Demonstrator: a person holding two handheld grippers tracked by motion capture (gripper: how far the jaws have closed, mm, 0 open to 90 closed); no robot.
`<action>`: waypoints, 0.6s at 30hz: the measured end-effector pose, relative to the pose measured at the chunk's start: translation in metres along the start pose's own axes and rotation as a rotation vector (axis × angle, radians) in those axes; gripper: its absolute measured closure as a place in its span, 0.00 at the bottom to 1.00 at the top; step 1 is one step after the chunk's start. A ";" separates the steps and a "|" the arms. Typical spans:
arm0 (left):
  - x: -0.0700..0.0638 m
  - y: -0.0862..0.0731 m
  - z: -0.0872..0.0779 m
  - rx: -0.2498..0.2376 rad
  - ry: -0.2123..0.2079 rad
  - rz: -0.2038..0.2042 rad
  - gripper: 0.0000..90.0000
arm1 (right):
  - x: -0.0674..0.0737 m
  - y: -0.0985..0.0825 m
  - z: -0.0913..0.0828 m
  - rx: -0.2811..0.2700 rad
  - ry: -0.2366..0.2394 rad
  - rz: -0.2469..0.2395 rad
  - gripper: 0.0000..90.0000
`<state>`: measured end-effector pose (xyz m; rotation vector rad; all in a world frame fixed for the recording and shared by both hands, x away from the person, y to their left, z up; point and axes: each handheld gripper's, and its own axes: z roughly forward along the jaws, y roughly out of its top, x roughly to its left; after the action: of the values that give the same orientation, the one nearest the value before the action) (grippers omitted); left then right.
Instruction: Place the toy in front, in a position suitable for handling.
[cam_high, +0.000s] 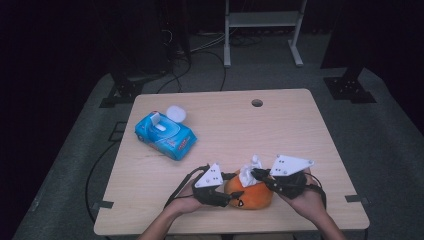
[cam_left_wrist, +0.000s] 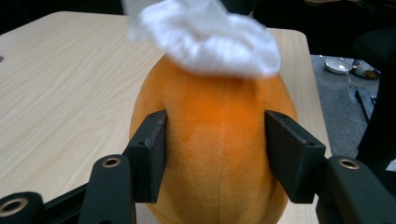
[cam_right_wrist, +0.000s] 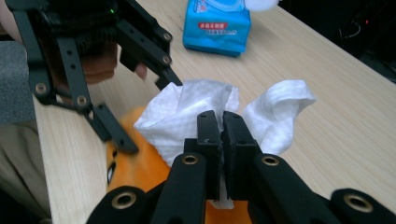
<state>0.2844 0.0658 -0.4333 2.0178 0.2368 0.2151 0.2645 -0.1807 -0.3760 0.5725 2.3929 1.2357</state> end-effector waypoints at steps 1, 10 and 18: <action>-0.002 0.001 0.001 -0.004 -0.003 0.004 0.46 | 0.004 0.002 0.003 -0.005 0.006 -0.005 0.96; -0.002 -0.003 0.000 -0.002 -0.007 0.006 0.46 | 0.012 0.007 0.014 0.044 0.012 -0.057 0.96; 0.003 -0.002 0.003 -0.018 0.005 -0.071 0.25 | 0.000 -0.003 0.006 0.073 -0.020 -0.025 0.96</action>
<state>0.2883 0.0646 -0.4363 1.9871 0.3085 0.1771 0.2672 -0.1783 -0.3814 0.5718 2.4290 1.1310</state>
